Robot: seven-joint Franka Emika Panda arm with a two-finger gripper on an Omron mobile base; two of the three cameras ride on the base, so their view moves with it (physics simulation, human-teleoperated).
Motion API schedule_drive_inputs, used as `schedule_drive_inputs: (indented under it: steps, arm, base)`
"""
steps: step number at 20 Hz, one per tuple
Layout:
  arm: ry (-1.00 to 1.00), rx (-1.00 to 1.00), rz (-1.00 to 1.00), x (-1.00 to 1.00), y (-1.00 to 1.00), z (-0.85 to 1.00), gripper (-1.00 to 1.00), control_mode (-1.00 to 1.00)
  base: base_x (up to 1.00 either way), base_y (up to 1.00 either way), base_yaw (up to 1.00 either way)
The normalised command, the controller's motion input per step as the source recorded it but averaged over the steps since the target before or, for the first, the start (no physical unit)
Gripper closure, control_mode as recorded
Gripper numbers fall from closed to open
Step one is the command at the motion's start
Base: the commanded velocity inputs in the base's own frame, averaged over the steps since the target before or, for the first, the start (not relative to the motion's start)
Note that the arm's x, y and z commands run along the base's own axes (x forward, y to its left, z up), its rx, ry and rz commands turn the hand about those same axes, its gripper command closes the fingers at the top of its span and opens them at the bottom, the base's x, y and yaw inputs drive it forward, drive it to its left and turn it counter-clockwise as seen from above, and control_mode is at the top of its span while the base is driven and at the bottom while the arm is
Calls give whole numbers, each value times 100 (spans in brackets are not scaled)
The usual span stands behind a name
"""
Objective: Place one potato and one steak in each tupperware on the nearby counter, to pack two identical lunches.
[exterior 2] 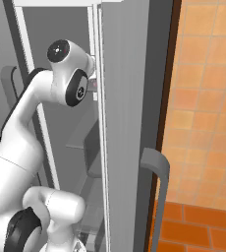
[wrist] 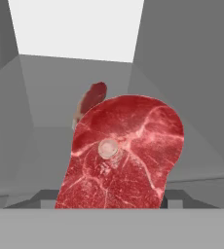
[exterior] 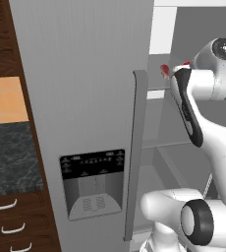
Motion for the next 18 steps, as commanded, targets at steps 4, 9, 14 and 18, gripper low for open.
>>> schedule_drive_inputs:
  steps: [4, 9, 14, 18]
  arm:
    - [-7, 0, 0, -100, 9, -6, 100, -100]
    - [-8, 0, -1, -100, 20, -20, 100, -100]
    - [0, 0, 0, -100, 38, -49, 100, -100]
    - [0, 3, 0, -100, 39, -59, 100, -100]
  base:
    - [0, 0, 0]
    - [0, 0, 0]
    - [0, 0, 0]
    - [0, 0, 0]
